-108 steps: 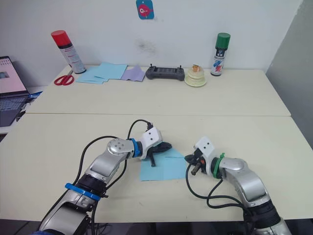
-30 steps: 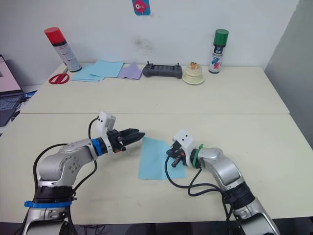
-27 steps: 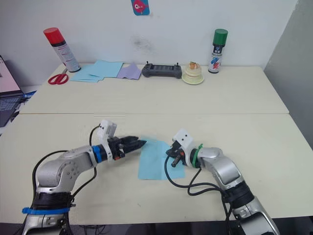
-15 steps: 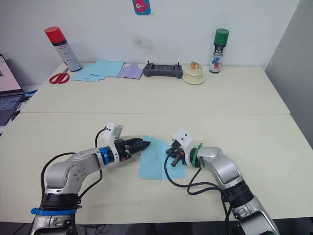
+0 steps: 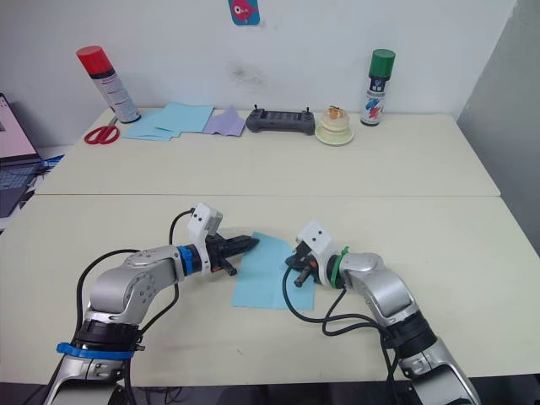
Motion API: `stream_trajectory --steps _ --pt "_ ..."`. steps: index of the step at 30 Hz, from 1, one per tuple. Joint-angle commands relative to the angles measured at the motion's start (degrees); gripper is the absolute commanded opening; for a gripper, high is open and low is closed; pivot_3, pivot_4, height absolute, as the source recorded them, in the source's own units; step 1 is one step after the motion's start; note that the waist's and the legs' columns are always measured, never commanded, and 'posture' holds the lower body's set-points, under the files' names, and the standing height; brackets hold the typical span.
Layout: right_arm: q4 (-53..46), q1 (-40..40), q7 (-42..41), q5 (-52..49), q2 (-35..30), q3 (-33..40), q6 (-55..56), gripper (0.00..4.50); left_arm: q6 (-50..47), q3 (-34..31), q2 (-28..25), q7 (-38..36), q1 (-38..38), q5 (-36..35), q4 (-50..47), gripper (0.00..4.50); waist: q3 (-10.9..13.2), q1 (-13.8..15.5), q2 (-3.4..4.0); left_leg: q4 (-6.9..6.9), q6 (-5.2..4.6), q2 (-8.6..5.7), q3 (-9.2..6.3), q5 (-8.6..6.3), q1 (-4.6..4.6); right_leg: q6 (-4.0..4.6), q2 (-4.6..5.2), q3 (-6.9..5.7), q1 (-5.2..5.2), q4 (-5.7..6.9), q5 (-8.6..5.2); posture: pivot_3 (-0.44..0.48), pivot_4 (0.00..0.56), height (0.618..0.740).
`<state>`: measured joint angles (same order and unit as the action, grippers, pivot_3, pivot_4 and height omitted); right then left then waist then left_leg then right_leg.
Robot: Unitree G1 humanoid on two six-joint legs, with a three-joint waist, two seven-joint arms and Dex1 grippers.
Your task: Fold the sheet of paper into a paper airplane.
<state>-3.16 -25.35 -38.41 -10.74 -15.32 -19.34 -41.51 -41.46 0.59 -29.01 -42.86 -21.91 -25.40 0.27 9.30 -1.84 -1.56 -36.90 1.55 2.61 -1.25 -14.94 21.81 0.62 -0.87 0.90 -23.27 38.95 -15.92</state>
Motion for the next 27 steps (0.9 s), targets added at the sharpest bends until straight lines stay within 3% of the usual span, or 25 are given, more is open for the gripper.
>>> stream_trajectory --steps 1,16,17,22,27 --pt "-0.06 -0.30 0.13 0.12 0.19 -0.37 -0.66 0.00 4.59 1.57 -1.37 -2.63 -1.50 2.50 0.90 0.01 0.01 0.00 0.00 0.00 0.00 0.00 0.00 0.00 0.00 0.00 0.00 0.01 0.00 0.00 0.00 0.000 0.150 0.740" --pt "2.14 -1.41 0.20 0.65 1.03 0.36 0.05 0.00 11.91 3.19 -1.21 -7.91 -4.01 5.71 5.93 0.01 0.16 0.02 0.00 0.00 0.00 0.00 0.01 0.00 0.08 0.00 0.00 -0.01 -0.05 -0.03 0.00 0.000 0.150 0.740" --pt "2.08 -1.28 0.15 0.69 1.01 0.32 0.05 0.00 11.60 2.90 -1.01 -8.08 -4.08 5.21 5.86 0.53 0.16 0.03 -0.01 0.00 0.00 0.00 0.01 0.00 0.08 0.00 0.00 -0.01 -0.05 -0.02 0.00 0.000 0.150 0.740" --pt "1.85 -1.02 -0.29 0.75 0.96 -0.20 0.25 0.00 12.39 3.05 -1.02 -7.55 -5.32 6.80 7.27 1.90 0.16 0.03 -0.01 0.00 0.00 -0.01 0.01 0.00 0.09 0.00 0.00 -0.02 -0.05 -0.02 0.00 0.000 0.150 0.740" --pt "2.00 -0.97 -0.02 0.76 1.29 -0.18 0.37 0.00 13.04 3.34 -0.95 -8.00 -7.09 7.39 9.22 1.90 0.16 0.03 -0.01 -0.01 0.00 -0.01 0.01 0.00 0.09 0.00 -0.01 -0.03 -0.05 -0.02 0.00 0.000 0.150 0.740"
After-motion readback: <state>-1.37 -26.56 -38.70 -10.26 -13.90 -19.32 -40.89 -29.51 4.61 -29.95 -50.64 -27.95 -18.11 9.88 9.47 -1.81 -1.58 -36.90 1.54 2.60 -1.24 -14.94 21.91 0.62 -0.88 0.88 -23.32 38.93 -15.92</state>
